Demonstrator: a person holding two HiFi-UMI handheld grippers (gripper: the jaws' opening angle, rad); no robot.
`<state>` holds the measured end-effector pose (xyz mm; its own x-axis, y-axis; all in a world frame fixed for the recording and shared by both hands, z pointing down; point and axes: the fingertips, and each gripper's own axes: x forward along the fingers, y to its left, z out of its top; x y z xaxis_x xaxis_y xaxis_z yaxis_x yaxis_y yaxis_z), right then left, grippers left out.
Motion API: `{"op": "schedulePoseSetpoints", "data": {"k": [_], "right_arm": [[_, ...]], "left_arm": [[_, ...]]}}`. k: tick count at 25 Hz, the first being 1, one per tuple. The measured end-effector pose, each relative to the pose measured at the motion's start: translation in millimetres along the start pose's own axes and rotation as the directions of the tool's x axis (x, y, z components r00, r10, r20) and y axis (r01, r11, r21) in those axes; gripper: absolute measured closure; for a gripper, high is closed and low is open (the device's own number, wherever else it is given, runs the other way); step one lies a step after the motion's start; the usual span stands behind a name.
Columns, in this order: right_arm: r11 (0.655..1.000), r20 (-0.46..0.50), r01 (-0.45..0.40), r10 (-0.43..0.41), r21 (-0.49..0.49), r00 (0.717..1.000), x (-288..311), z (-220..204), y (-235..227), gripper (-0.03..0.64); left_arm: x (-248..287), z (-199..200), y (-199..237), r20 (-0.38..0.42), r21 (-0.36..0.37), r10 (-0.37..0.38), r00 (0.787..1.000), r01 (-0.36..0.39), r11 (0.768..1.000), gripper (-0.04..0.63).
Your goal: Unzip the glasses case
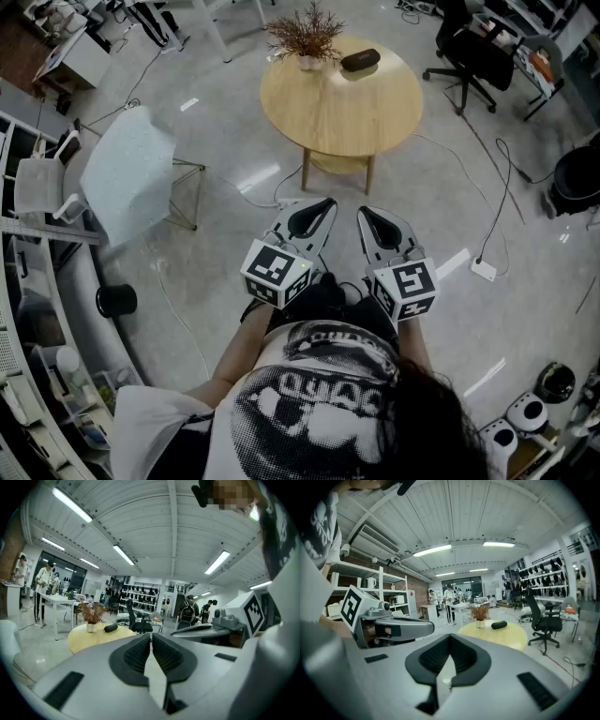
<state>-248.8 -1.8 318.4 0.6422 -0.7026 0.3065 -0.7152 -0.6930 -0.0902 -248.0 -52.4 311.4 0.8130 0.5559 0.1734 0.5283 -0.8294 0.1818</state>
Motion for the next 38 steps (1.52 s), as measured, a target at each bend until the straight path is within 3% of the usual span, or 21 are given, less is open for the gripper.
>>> {"op": "schedulePoseSetpoints", "data": {"k": [10,19,27,38], "right_arm": [[0.997,0.013,0.03,-0.031,0.066,0.999,11.9,-5.7,-9.7,0.617],[0.994,0.001,0.058,-0.058,0.091,0.998,20.2,-3.0,-54.6,0.617],[0.993,-0.034,0.007,-0.003,0.12,0.999,49.2,-12.5,-132.6,0.617],[0.993,-0.09,-0.119,0.12,0.016,0.989,87.1,16.3,-294.6,0.617]], "left_arm": [[4.3,-7.9,19.6,-0.021,0.0,0.011,1.0,-0.011,1.0,0.571],[34.8,-10.3,33.1,-0.055,-0.02,0.025,0.998,-0.026,0.999,0.571],[103.3,-17.8,42.6,-0.11,-0.041,0.087,0.99,-0.092,0.995,0.571],[248.7,18.9,53.8,-0.113,-0.09,0.211,0.971,-0.221,0.971,0.571]]}}
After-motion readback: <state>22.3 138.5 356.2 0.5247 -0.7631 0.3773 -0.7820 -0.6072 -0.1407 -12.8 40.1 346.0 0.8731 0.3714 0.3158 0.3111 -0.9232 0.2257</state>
